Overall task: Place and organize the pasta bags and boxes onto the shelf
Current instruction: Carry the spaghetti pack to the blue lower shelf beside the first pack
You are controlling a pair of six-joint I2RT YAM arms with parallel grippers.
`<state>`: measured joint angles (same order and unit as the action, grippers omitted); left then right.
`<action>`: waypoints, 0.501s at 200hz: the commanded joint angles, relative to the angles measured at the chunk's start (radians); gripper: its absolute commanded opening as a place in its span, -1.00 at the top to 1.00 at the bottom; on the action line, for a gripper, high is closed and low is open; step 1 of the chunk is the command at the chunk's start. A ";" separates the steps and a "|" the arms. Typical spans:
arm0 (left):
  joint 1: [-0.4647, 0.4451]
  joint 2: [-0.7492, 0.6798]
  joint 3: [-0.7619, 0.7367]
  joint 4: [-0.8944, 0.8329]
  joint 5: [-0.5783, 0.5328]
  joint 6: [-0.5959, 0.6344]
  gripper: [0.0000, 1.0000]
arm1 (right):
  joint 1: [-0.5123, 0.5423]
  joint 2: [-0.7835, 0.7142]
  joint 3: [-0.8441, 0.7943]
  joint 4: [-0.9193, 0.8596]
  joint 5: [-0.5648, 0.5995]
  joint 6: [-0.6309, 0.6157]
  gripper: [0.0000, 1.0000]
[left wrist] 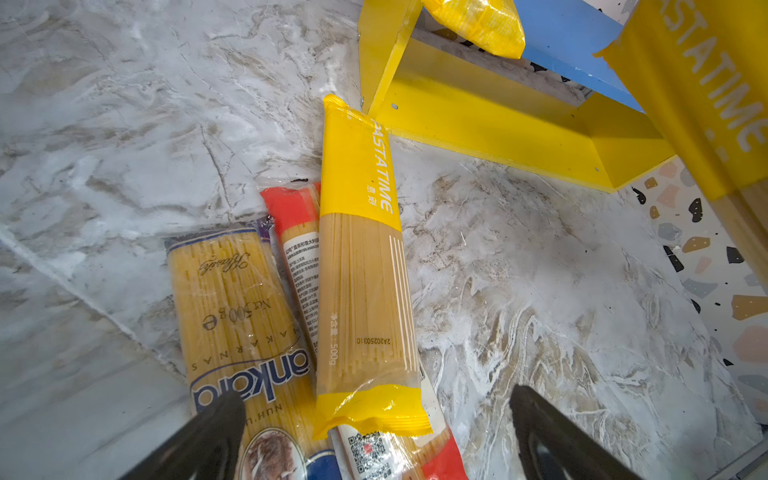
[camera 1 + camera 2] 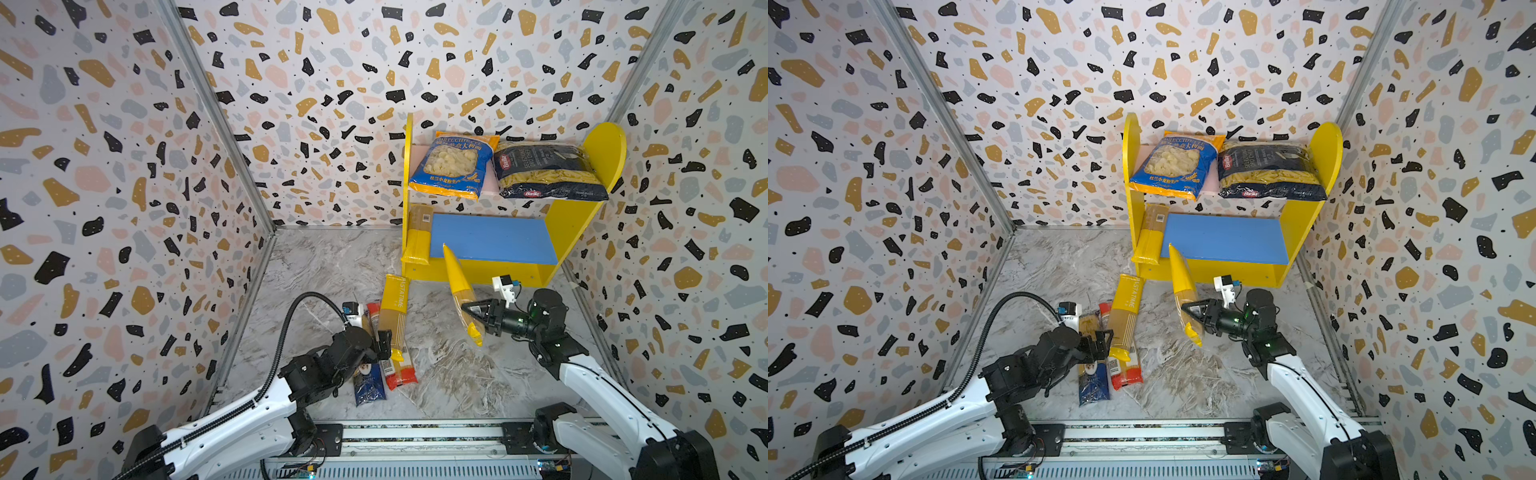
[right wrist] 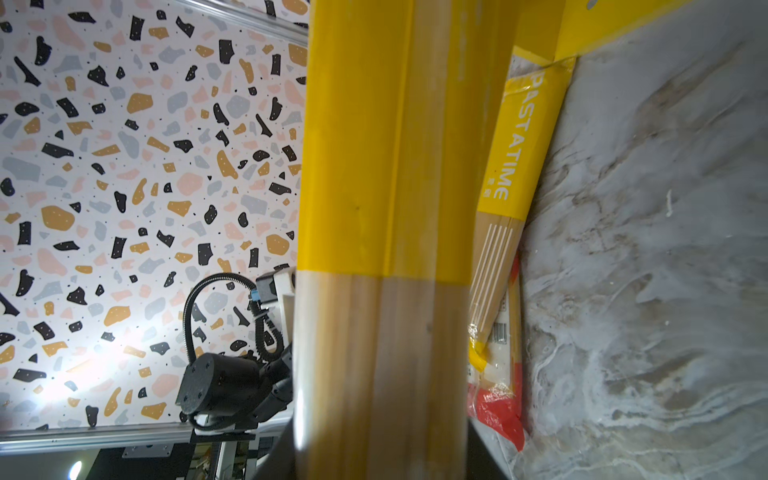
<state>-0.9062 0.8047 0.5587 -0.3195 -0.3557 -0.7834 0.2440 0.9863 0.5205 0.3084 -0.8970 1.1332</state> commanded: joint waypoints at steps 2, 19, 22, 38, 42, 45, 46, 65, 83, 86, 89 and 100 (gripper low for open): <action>-0.003 0.000 0.047 0.019 -0.002 0.030 -0.99 | -0.031 0.038 0.146 0.169 -0.031 -0.067 0.78; -0.003 -0.001 0.052 0.018 0.000 0.037 -0.99 | -0.046 0.096 0.201 0.178 -0.029 -0.081 0.77; -0.002 -0.001 0.052 0.018 0.000 0.039 -0.99 | -0.048 0.108 0.211 0.179 -0.027 -0.083 0.77; -0.002 -0.001 0.051 0.023 0.001 0.044 -0.99 | -0.059 0.168 0.259 0.192 -0.026 -0.090 0.77; -0.002 -0.001 0.050 0.025 0.000 0.045 -0.99 | -0.062 0.182 0.270 0.199 -0.027 -0.089 0.78; -0.002 0.000 0.050 0.026 0.000 0.046 -0.99 | -0.065 0.193 0.280 0.204 -0.026 -0.090 0.77; -0.002 0.001 0.050 0.026 0.000 0.047 -0.99 | -0.066 0.197 0.283 0.205 -0.026 -0.090 0.78; -0.003 0.007 0.048 0.031 0.000 0.052 -0.99 | -0.085 0.279 0.335 0.251 -0.032 -0.078 0.77; -0.002 0.017 0.051 0.037 0.000 0.058 -0.99 | -0.100 0.356 0.388 0.285 -0.036 -0.072 0.77; -0.002 0.018 0.052 0.039 0.000 0.058 -0.99 | -0.102 0.369 0.398 0.288 -0.036 -0.072 0.77; -0.002 0.021 0.052 0.040 0.001 0.059 -0.99 | -0.105 0.382 0.406 0.290 -0.035 -0.072 0.77; -0.002 0.027 0.053 0.046 0.003 0.063 -0.99 | -0.112 0.430 0.440 0.306 -0.034 -0.071 0.78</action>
<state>-0.9062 0.8207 0.5842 -0.3122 -0.3546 -0.7456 0.1520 1.3796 0.8433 0.4183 -0.9043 1.0969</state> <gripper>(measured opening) 0.995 0.391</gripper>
